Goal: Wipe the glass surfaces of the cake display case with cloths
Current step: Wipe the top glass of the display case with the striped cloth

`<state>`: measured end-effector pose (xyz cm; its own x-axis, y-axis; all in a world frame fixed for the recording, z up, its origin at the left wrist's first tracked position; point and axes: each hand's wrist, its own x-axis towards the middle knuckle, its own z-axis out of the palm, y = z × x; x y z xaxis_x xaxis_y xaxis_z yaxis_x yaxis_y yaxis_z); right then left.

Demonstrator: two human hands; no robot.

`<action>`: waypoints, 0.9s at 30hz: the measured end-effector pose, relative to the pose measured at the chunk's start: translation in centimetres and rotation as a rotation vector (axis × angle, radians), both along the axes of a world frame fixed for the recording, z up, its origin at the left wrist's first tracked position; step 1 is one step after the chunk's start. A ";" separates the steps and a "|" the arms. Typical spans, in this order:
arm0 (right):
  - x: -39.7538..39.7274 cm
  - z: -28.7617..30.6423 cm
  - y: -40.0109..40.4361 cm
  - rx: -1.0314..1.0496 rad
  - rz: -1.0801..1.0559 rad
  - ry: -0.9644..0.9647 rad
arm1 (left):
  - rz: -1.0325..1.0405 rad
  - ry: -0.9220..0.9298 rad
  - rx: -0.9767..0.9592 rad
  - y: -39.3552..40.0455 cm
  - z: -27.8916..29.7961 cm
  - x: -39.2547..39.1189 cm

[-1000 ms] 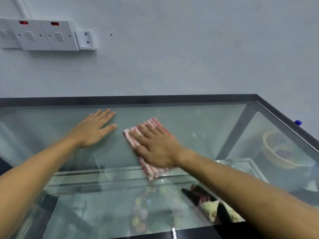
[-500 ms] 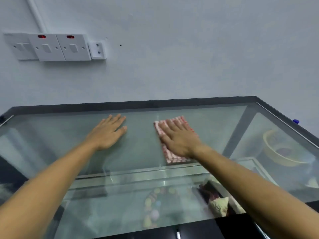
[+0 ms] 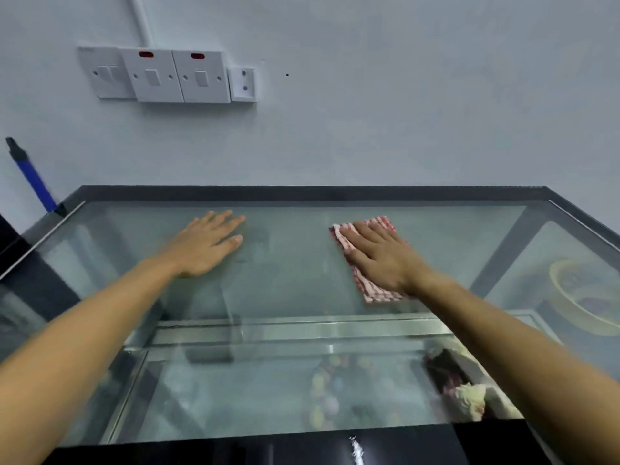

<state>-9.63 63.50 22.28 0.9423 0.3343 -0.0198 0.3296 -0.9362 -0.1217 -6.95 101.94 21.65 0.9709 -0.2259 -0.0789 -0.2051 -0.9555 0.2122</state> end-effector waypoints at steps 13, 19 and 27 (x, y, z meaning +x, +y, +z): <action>-12.3 0.6 1.5 0.041 0.432 0.030 | 0.020 -0.017 -0.026 0.1 -0.6 0.0; 2.3 -0.1 -12.5 0.001 -0.281 0.047 | 0.020 -0.026 -0.001 0.1 -0.8 0.5; 12.8 0.6 7.9 0.021 -0.252 0.001 | 0.019 -0.020 0.008 0.0 -0.6 0.3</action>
<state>3.15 71.35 22.88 0.9959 0.0891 -0.0163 0.0859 -0.9861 -0.1421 -6.65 101.98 21.08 0.9764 -0.2070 -0.0609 -0.1912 -0.9608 0.2007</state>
